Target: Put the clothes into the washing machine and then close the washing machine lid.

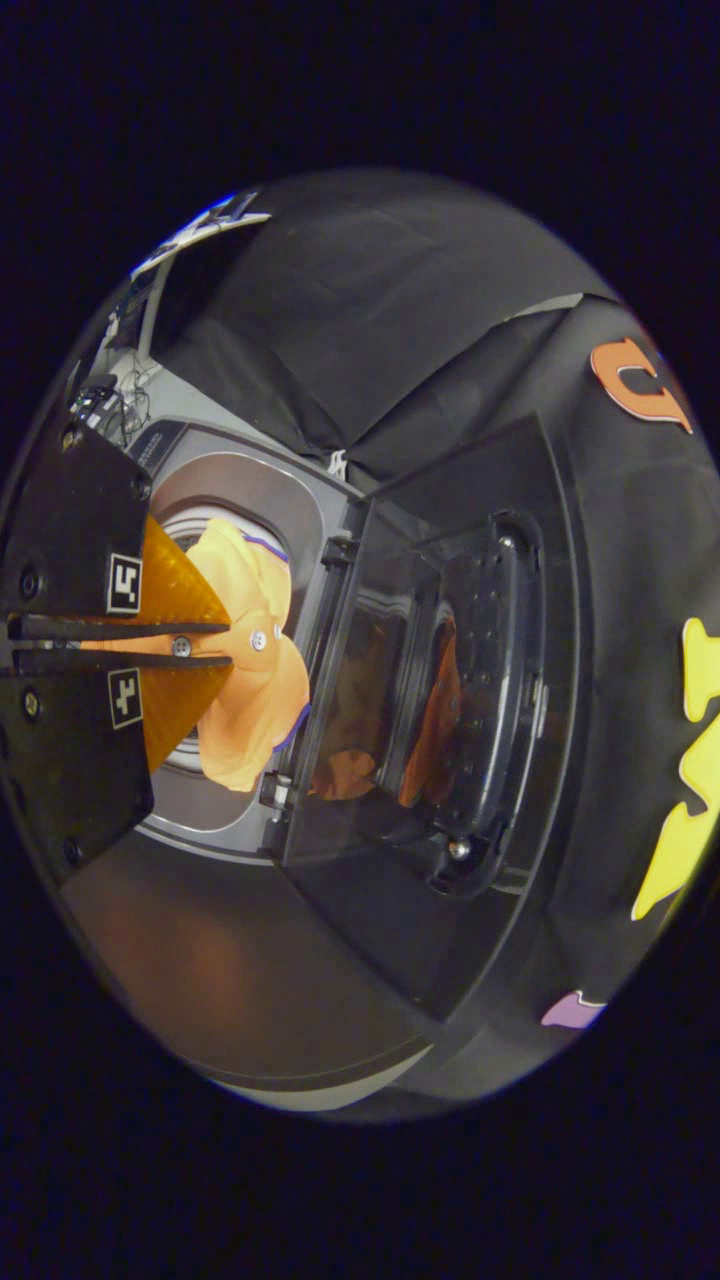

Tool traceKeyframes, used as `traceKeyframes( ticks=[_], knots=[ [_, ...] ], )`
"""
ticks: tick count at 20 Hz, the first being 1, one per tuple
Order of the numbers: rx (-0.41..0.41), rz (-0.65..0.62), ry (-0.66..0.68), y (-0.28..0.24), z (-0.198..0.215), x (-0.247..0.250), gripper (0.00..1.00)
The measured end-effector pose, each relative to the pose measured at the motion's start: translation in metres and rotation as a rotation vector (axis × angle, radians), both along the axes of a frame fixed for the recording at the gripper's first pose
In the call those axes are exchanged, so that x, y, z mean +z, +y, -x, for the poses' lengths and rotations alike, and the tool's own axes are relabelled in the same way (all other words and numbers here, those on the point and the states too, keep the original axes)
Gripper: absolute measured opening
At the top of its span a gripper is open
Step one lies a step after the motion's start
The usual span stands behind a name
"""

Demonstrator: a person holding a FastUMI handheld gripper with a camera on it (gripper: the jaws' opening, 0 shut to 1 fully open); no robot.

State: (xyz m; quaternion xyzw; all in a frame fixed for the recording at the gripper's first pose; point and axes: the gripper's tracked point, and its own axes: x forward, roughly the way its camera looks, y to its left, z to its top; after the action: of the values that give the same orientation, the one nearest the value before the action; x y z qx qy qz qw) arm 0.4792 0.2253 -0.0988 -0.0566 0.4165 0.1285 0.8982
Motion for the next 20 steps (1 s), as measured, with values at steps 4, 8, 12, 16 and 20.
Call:
traceKeyframes(
  ticks=[4,8,12,16,20],
  knots=[
    [-0.03,-0.011,0.037,0.001,-0.005,-0.025,0.07],
    [-0.054,-0.046,0.068,0.003,-0.007,-0.043,0.07],
    [-0.047,-0.079,0.075,0.008,-0.012,-0.051,0.22],
    [-0.026,-0.006,0.032,-0.002,-0.013,-0.046,0.79],
    [-0.009,0.002,0.026,0.0,-0.009,-0.042,0.77]
  ],
)
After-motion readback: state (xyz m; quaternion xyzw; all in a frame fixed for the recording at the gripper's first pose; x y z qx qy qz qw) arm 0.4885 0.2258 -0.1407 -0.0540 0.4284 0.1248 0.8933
